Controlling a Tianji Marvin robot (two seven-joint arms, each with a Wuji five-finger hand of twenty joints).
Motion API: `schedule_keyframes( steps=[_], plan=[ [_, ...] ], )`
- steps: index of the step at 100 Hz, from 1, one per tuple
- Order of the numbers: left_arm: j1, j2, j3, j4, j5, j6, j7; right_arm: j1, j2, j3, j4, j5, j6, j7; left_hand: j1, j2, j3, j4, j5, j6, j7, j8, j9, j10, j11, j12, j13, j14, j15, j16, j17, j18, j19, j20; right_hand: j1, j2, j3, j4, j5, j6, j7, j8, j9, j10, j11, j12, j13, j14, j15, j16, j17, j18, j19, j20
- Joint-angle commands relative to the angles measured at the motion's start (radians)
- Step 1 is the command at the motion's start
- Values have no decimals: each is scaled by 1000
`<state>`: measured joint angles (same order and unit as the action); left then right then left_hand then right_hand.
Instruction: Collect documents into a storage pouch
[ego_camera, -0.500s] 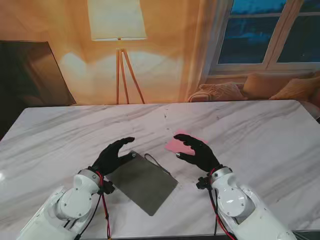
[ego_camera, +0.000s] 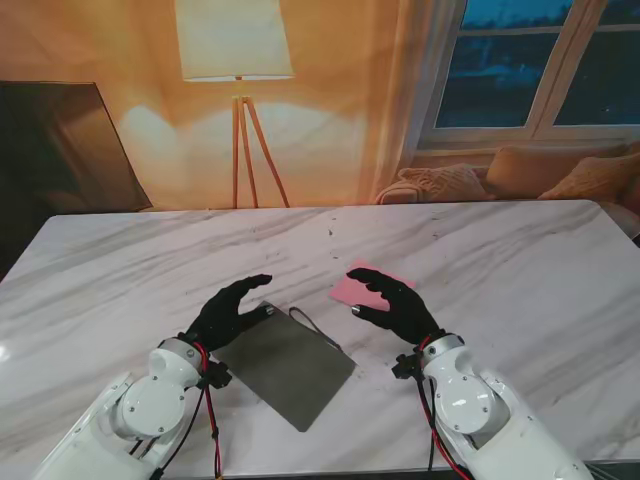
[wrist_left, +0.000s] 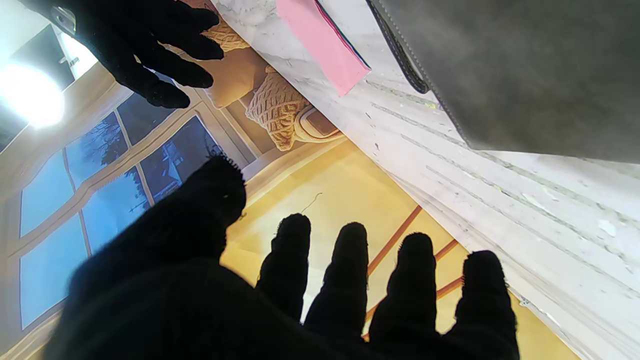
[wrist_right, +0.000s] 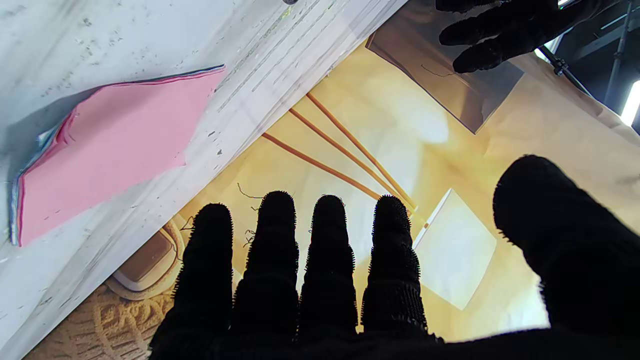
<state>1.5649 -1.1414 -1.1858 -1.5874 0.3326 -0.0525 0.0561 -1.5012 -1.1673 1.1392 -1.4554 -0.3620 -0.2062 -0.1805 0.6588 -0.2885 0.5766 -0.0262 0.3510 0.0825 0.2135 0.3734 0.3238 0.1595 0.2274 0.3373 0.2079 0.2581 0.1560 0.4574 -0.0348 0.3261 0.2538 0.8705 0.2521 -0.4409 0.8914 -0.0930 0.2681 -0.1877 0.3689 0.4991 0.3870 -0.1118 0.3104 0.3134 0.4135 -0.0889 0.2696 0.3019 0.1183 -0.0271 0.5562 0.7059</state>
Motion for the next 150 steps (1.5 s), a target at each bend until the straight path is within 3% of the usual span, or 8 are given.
schedule_keyframes(
  steps=[1, 29, 72, 91, 103, 112, 122, 150],
  plan=[
    [-2, -5, -1, 1, 0, 4, -9, 3, -2, -2, 4, 3, 4, 17, 2, -26, 14, -22, -17, -28, -1, -3, -17, -10, -5, -12, -23, -20, -11, -1, -3, -30, -17, 8, -2, -27, -13, 3, -21, -16, -15, -1, -48, -21, -8, -7, -21, -21, -8, -7, -14, -36, -13, 16],
    [0, -9, 4, 4, 11, 5, 14, -10, -1, 4, -14, -4, 9, 12, -3, -35, -9, -25, -23, -24, 15, 15, -22, 35, 58, 99, -1, 21, 59, 84, 25, -15, 13, 51, -3, -24, -16, 3, -18, -15, -9, 4, -53, -14, 2, 1, -19, -16, 3, 1, -11, -33, 2, 30],
    [-21, -17, 23, 33, -8, 8, 32, -6, -1, 14, -23, -4, 32, 18, -2, -48, 14, -26, -21, -1, 44, 37, -20, 55, 119, 221, 23, 24, 142, 131, 71, -6, 48, 124, -2, -22, -18, 4, -18, -1, 3, 18, -61, 3, 34, 28, -16, -13, 28, 20, -12, -36, 21, 51],
    [-32, -18, 38, 42, -16, 14, 26, -8, 2, 27, -36, -30, 32, 11, -3, -52, 33, -27, -21, 9, 50, 41, -36, 87, 148, 270, 17, 46, 221, 192, 78, -25, 82, 179, -3, -24, -19, 6, -10, 20, 21, 37, -50, 58, 173, 165, 25, -11, 129, 96, 1, -30, 73, 94],
    [-35, -16, 41, 44, -14, 21, 20, 3, 5, 34, -40, -43, 36, 16, -7, -53, 40, -27, -16, 17, 54, 43, -48, 104, 177, 323, 12, 66, 307, 282, 34, -48, 313, 275, -3, -26, -18, 6, 4, 35, 40, 49, -36, 80, 269, 271, 42, -13, 219, 159, 10, -26, 127, 127],
    [-36, -17, 42, 42, -19, 28, 17, 21, 6, 34, -34, -52, 39, 22, -3, -53, 41, -27, -13, 23, 56, 44, -57, 117, 193, 353, 8, 87, 394, 366, -31, -77, 697, 160, 0, -29, -15, 6, 21, 45, 60, 60, -15, 81, 308, 318, 55, -13, 274, 197, 15, -23, 171, 150],
    [-35, -16, 41, 41, -24, 30, 13, 48, 10, 31, -18, -70, 50, 33, -9, -53, 49, -28, -10, 31, 58, 44, -62, 124, 202, 366, 20, 109, 487, 434, -20, -95, 922, 101, -1, -31, -13, 5, 41, 59, 91, 79, -2, 81, 338, 357, 63, -13, 331, 235, 22, -23, 223, 174],
    [-38, -14, 43, 39, -27, 39, -3, 142, 18, 4, 43, -90, 106, 87, -5, -54, 50, -28, 9, 45, 69, 47, -60, 137, 221, 385, 37, 131, 602, 501, 51, -121, 1055, 156, 2, -35, -9, 5, 70, 65, 148, 124, -7, 86, 346, 388, 62, -11, 370, 260, 16, -26, 288, 190]
  ],
)
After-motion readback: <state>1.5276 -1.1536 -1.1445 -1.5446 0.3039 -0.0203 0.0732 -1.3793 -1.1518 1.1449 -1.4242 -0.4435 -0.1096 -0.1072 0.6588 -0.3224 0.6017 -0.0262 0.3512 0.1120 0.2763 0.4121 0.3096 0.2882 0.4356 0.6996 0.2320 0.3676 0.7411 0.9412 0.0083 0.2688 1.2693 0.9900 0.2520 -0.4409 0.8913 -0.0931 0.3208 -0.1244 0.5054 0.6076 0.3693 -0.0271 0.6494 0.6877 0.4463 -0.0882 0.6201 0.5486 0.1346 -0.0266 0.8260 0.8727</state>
